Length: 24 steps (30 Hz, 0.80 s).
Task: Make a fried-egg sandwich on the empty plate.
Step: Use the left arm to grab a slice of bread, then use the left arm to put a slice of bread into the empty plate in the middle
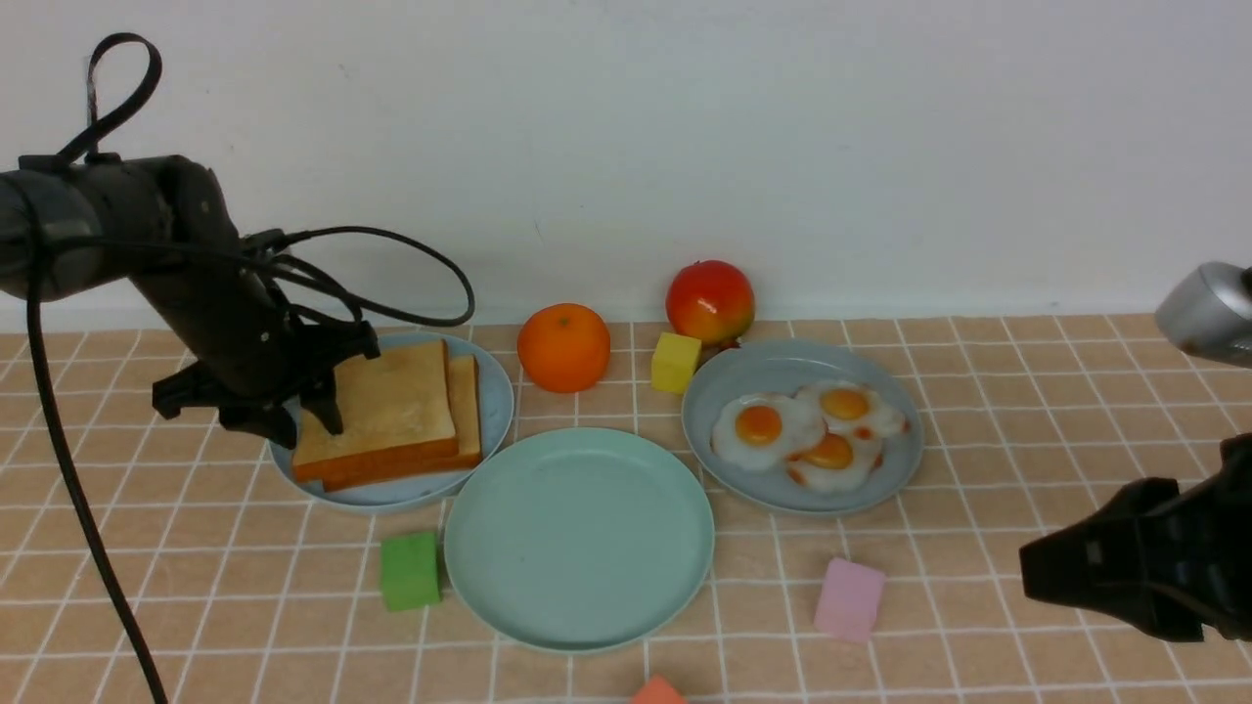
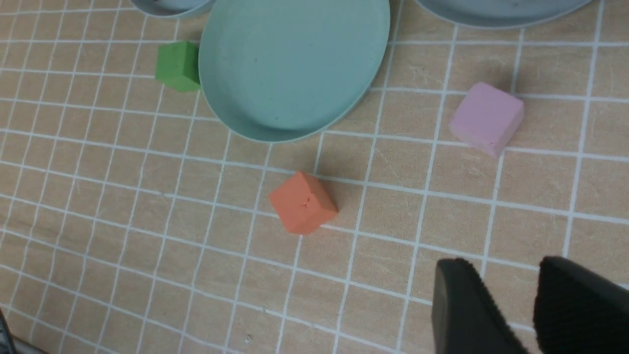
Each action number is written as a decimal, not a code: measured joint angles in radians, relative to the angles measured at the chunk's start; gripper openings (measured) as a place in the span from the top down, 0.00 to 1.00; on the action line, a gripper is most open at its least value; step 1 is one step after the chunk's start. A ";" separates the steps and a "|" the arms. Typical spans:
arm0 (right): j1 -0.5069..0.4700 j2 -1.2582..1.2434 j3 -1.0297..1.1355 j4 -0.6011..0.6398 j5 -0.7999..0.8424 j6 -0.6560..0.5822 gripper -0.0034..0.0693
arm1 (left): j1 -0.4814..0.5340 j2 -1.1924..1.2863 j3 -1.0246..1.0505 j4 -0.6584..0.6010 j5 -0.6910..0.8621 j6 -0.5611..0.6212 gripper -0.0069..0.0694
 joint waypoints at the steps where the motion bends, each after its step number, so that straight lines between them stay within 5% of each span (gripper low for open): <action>1: 0.000 0.000 0.000 0.000 0.000 0.000 0.62 | 0.000 0.000 -0.001 0.000 0.002 0.007 0.65; 7: 0.000 0.000 0.000 0.007 0.001 0.000 0.62 | 0.000 -0.001 -0.002 0.006 0.014 0.029 0.90; 18: 0.000 0.000 0.000 0.007 0.008 -0.004 0.62 | 0.000 -0.125 -0.001 -0.023 0.053 0.101 0.92; 24: 0.000 0.000 0.000 -0.008 0.008 -0.005 0.62 | -0.004 -0.233 0.027 -0.196 0.093 0.210 0.92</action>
